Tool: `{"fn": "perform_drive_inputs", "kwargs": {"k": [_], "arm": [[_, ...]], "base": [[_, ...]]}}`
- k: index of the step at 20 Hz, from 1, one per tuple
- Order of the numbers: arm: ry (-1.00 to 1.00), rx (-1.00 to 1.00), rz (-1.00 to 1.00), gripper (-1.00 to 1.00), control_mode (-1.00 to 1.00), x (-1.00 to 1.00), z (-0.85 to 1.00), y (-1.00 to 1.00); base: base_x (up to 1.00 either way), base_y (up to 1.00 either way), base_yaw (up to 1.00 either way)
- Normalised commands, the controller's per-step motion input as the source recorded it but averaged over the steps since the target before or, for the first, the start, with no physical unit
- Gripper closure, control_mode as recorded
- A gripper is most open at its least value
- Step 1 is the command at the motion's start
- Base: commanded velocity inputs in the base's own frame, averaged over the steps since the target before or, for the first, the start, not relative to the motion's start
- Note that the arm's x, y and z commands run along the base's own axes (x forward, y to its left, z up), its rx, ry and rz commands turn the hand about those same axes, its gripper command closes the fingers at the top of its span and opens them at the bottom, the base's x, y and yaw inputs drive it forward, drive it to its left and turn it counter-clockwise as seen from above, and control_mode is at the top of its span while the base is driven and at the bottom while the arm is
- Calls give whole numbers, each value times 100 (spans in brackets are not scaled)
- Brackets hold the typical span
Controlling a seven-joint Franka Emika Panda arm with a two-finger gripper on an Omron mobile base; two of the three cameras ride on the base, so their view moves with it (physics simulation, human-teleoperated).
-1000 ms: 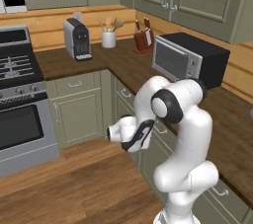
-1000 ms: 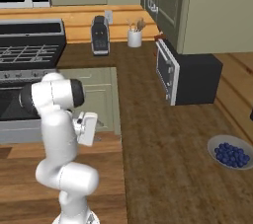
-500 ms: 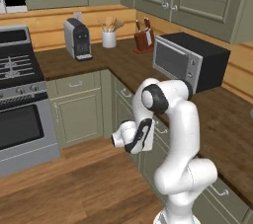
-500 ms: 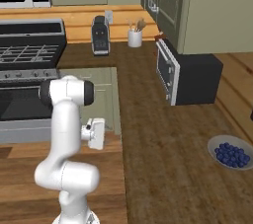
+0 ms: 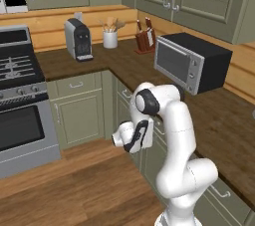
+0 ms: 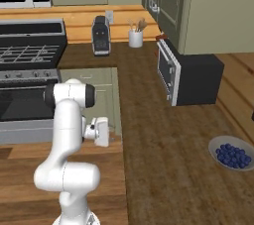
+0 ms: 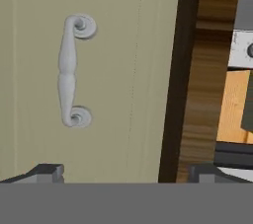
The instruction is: Take a straw from the drawer in front and place it inside the glass cup on the dining counter.
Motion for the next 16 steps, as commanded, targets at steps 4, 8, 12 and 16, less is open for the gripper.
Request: {"fn": "perform_drive_inputs", "kwargs": {"k": [4,8,12,16], "arm": [[-10,0,0,-100,-100,17,-4,-21],[-4,0,0,-100,-100,19,-14,-26],[-2,0,0,-100,-100,9,-22,-24],[0,0,0,-100,-100,3,-33,-19]], "base": [[0,0,0],[0,0,0],[0,0,0],[0,0,0]]}}
